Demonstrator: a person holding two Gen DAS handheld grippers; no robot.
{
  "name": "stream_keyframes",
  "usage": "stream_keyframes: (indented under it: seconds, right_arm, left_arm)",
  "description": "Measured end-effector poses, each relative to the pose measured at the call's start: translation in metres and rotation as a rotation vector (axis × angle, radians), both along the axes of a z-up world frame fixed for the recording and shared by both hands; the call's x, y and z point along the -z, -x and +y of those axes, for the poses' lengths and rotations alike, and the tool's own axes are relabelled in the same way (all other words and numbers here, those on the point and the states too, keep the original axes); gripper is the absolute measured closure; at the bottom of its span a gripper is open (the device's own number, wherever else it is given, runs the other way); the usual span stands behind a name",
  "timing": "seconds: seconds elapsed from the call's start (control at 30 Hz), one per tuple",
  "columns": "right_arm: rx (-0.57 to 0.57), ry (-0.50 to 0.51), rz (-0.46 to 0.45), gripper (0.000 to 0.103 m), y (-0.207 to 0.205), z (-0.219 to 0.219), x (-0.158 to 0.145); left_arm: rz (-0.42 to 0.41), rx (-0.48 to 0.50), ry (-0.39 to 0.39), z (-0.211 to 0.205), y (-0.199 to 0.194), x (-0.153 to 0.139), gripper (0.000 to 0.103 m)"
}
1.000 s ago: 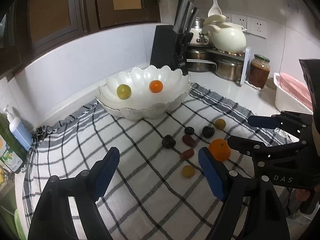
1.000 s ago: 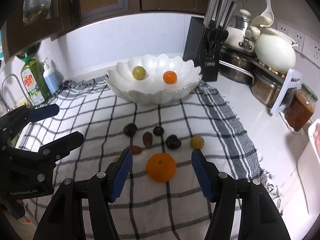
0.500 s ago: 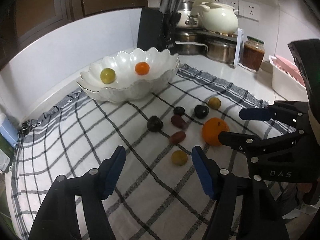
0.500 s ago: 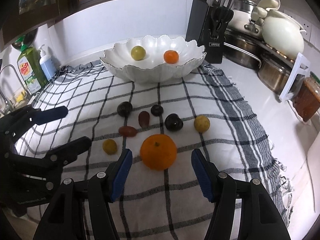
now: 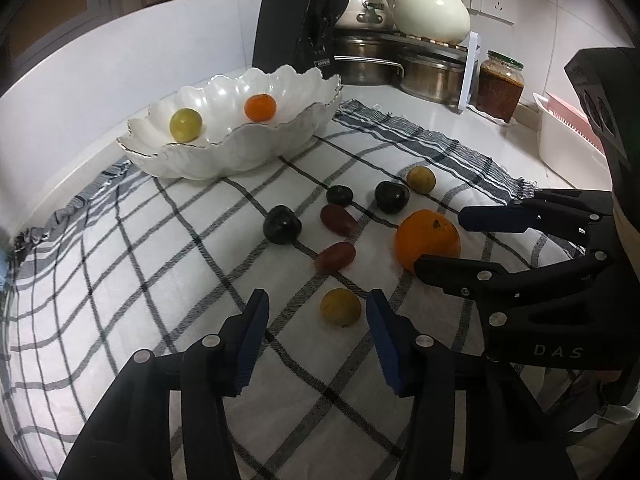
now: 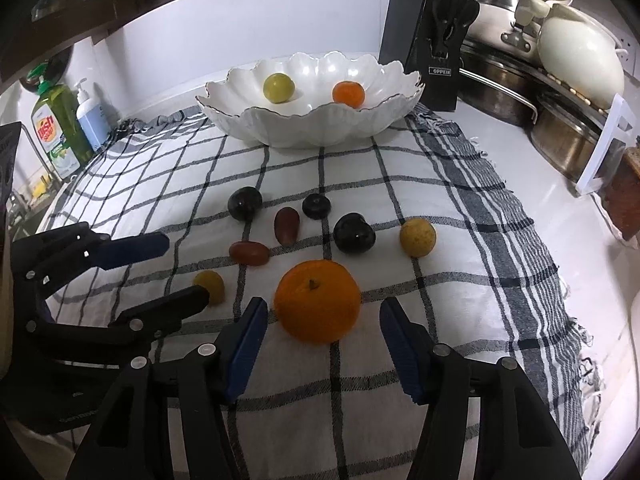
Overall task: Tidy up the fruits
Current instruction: 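Grasp the large orange with the right tool while the left tool grasps a small yellow fruit, then carry both fruits into the white bowl and open both tools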
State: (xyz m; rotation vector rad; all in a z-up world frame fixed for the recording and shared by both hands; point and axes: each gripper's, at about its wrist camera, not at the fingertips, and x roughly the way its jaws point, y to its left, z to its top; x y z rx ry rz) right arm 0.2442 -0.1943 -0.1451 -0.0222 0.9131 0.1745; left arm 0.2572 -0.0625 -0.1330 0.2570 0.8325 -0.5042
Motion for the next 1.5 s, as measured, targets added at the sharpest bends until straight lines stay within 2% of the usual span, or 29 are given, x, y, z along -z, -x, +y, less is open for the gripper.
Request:
stream_keyframes:
  seconds: [0.23,0.47,0.97,1.5]
  right_arm:
    - [-0.006,-0.006,0.007,0.047,-0.005,0.000,0.004]
    - [-0.021,-0.018,0.017,0.054,-0.007,0.002,0.006]
    - [-0.021,-0.035,0.006,0.056,0.001,0.002,0.000]
    - [-0.022,-0.019,-0.109,0.056,0.012,0.009,-0.047]
  left_arm:
    - [0.050,0.011,0.016,-0.002,-0.008,0.010,0.063]
    - [0.072,0.028,0.027,-0.005,-0.008,0.012,0.079]
    - [0.051,-0.033,0.072,0.007,-0.004,-0.007,0.079]
    - [-0.040,-0.091,0.145,0.026,0.005,-0.050,0.079]
